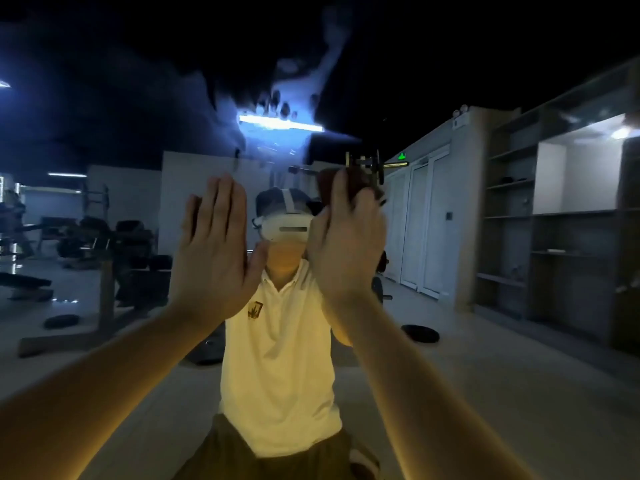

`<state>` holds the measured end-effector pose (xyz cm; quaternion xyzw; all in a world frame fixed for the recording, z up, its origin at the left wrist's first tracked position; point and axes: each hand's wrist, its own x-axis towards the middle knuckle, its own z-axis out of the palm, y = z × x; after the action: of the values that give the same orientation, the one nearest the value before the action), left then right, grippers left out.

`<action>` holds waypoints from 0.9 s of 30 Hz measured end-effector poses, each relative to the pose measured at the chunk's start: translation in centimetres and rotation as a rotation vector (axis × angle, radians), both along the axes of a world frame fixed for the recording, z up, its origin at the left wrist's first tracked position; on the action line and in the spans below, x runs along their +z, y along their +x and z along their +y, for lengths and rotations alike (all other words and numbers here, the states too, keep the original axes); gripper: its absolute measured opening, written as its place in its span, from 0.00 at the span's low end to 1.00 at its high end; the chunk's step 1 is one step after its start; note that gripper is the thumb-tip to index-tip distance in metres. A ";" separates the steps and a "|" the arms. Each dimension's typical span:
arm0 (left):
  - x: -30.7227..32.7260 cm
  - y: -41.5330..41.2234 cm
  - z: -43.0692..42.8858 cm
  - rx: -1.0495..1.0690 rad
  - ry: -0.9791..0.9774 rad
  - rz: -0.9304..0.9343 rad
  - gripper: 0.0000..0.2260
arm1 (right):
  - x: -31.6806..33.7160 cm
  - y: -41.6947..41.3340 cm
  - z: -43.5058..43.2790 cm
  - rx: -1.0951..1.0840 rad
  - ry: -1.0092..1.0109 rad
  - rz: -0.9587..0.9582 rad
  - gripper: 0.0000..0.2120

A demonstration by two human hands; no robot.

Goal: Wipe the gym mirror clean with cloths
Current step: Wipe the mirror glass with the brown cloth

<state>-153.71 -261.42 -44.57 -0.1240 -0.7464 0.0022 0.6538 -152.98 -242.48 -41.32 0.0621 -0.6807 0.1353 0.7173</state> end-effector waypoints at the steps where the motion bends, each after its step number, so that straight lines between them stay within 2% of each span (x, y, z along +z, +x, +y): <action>1: 0.0 0.0 0.0 0.011 -0.001 -0.003 0.35 | -2.0 0.1 -1.0 0.024 0.070 0.001 0.25; 3: 0.0 0.1 -0.1 0.018 -0.007 -0.019 0.35 | -6.0 0.6 -1.2 0.060 0.267 -0.032 0.24; 5: 0.0 0.2 -0.1 0.009 -0.006 -0.023 0.35 | -8.5 1.3 0.7 0.040 0.572 -0.068 0.25; 7: 0.0 0.2 -0.1 0.005 0.003 -0.016 0.35 | -7.4 1.5 3.8 -0.070 0.864 -0.057 0.27; 8: -0.1 0.2 0.0 0.004 0.005 -0.008 0.35 | -5.4 1.4 5.3 -0.126 0.894 -0.038 0.29; 9: -0.1 0.2 0.0 0.008 0.003 -0.001 0.35 | -2.7 1.0 6.7 -0.173 0.837 -0.007 0.29; 13: -0.1 0.0 0.1 0.040 -0.001 0.007 0.35 | 8.2 0.4 8.8 -0.262 0.373 0.045 0.25; 15: -0.1 0.2 0.1 0.046 -0.005 0.007 0.35 | 10.0 -0.1 7.0 -0.180 0.153 0.049 0.24; 17: 0.2 0.7 0.0 0.041 -0.017 0.007 0.34 | 7.3 -0.2 3.6 -0.054 0.020 0.050 0.24; 19: 0.7 1.6 -0.7 -0.006 -0.038 0.031 0.31 | 1.7 0.0 0.0 0.061 0.171 0.042 0.24; 21: 1.9 2.3 -2.0 -0.040 -0.080 0.082 0.28 | -2.9 0.3 -1.3 0.102 0.483 0.034 0.23; 24: 5.0 2.2 -4.0 0.011 -0.045 0.083 0.29 | -1.1 0.4 1.4 -0.021 0.889 0.066 0.25; 25: 6.2 1.9 -4.2 0.034 -0.001 0.079 0.30 | 1.2 0.4 2.3 -0.099 0.918 0.064 0.26; 27: 8.0 1.3 -4.0 0.047 0.084 0.075 0.33 | 6.5 0.2 3.9 -0.172 0.744 0.083 0.27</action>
<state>-152.44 -265.41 -36.57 -0.0787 -0.7234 -0.0094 0.6858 -152.83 -238.57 -34.84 0.2663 -0.6564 -0.1840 0.6814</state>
